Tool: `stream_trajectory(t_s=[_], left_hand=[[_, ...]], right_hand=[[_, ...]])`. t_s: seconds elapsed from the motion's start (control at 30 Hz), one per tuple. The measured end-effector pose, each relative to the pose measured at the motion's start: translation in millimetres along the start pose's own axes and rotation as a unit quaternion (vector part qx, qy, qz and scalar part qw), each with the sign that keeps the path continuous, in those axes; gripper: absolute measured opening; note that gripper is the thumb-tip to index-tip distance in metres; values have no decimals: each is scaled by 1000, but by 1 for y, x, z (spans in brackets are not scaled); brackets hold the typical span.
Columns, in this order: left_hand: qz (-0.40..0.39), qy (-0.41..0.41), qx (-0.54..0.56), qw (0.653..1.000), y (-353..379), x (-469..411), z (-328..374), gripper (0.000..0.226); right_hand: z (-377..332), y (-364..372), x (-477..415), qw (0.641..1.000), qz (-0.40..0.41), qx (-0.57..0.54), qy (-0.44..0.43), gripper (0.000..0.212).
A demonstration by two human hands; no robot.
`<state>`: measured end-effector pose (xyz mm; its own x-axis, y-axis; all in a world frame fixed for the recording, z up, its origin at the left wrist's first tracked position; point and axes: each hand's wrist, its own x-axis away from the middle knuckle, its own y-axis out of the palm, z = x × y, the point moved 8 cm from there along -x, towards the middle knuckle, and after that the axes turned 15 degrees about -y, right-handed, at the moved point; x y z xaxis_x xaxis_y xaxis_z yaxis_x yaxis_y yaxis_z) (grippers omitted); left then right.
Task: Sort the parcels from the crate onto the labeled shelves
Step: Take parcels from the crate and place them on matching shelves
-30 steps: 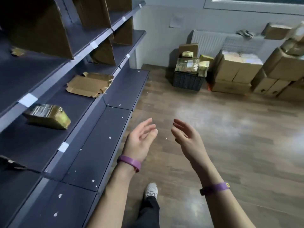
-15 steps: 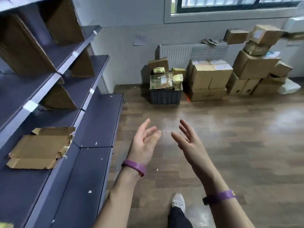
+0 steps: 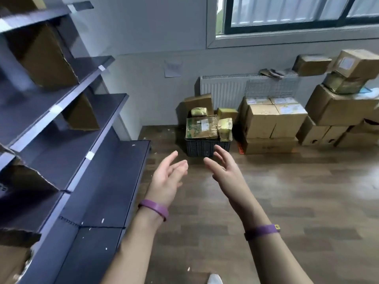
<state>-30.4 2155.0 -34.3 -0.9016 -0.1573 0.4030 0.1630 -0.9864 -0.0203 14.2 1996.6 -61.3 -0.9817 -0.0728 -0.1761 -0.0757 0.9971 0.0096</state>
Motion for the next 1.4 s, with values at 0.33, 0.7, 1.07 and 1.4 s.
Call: stream_trajectory(t_s=[0.33,0.7,1.07,1.4], left_hand=[[0,-34,19,999,42,-158,58,42],[-31,-74,53,995,54,-413,128,41],[-11,-104,29,994,43,-604,200,26],[52,-162,-10,985,61,-802,212,40]], right_hand=[[46,-19,-164,999,-29,6,26,57],[107,-26,-396,995,-6,83,56,55],[151,-6,-608,991,-16,121,52,57],[267,-8,-794,982,-80,115,129,55]])
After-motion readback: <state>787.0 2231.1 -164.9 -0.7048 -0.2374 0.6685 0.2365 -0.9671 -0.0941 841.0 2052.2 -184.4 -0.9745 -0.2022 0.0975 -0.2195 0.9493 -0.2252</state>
